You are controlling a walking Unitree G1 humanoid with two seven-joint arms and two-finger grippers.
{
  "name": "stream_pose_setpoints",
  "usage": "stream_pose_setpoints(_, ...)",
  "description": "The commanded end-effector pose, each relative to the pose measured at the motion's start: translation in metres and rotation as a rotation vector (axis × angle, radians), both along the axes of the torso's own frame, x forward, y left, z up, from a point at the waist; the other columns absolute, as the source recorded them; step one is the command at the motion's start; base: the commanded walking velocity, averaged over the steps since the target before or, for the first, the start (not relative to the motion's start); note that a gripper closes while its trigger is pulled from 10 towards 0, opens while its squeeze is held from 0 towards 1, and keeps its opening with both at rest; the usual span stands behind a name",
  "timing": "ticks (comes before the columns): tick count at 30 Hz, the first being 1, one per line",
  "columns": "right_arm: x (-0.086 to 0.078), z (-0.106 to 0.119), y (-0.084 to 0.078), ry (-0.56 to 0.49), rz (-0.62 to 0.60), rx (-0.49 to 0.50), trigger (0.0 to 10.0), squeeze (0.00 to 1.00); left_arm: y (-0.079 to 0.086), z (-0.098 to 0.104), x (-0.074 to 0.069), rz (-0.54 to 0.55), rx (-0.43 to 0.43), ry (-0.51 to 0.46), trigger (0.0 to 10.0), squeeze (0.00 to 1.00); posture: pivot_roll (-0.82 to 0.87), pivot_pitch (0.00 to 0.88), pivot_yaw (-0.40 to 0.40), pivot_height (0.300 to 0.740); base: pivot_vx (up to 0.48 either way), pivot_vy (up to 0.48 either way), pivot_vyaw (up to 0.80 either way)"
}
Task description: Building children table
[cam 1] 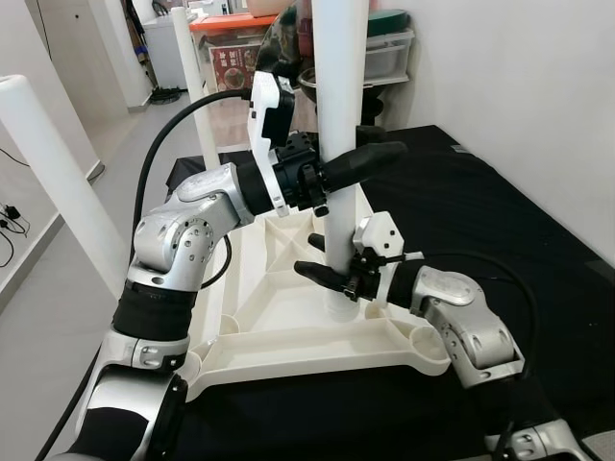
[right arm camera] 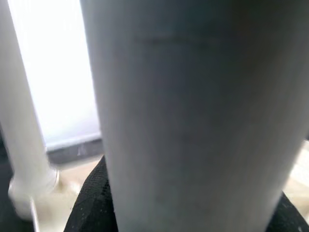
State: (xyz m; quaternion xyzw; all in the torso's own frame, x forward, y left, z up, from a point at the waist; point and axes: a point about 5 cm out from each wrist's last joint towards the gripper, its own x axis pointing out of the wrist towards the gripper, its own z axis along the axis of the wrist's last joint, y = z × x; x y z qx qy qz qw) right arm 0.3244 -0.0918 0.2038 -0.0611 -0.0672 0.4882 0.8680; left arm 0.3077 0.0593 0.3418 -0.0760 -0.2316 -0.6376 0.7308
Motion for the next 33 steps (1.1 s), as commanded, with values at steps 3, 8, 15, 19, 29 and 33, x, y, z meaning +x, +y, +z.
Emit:
stream_pose_setpoints(3,0.014,0.009,0.0,0.043,-0.123,0.082,0.0,0.0,-0.007,0.004,-0.005,-0.011,-0.037,0.0,10.0,1.0,-0.1,0.0,0.056,0.74,0.0,0.0,0.0)
stream_pose_setpoints(8,0.025,0.017,-0.024,0.059,-0.275,0.209,0.0,0.0,0.015,0.002,0.006,0.126,-0.09,0.044,10.0,1.0,-0.1,0.006,0.06,0.74,0.0,0.0,0.0)
stream_pose_setpoints(15,0.031,0.024,-0.076,0.033,-0.5,0.301,0.0,0.0,0.066,0.008,0.019,0.445,-0.231,0.096,10.0,1.0,-0.1,0.014,0.061,0.74,0.0,0.0,0.0)
stream_pose_setpoints(19,0.032,0.025,-0.087,0.019,-0.558,0.299,0.0,0.0,0.077,0.008,0.025,0.552,-0.265,0.115,10.0,1.0,-0.1,0.019,0.062,0.74,0.0,0.0,0.0)
stream_pose_setpoints(29,0.023,0.028,-0.09,-0.01,-0.582,0.329,10.0,0.0,0.075,-0.056,0.021,0.724,-0.132,0.219,10.0,0.0,-0.09,0.041,0.064,0.74,0.0,-0.096,0.0)
stream_pose_setpoints(33,0.015,0.027,-0.077,-0.043,-0.529,0.288,10.0,0.0,0.065,-0.091,0.007,0.682,-0.084,0.332,10.0,0.0,-0.09,0.051,0.062,0.74,0.0,-0.48,0.0)
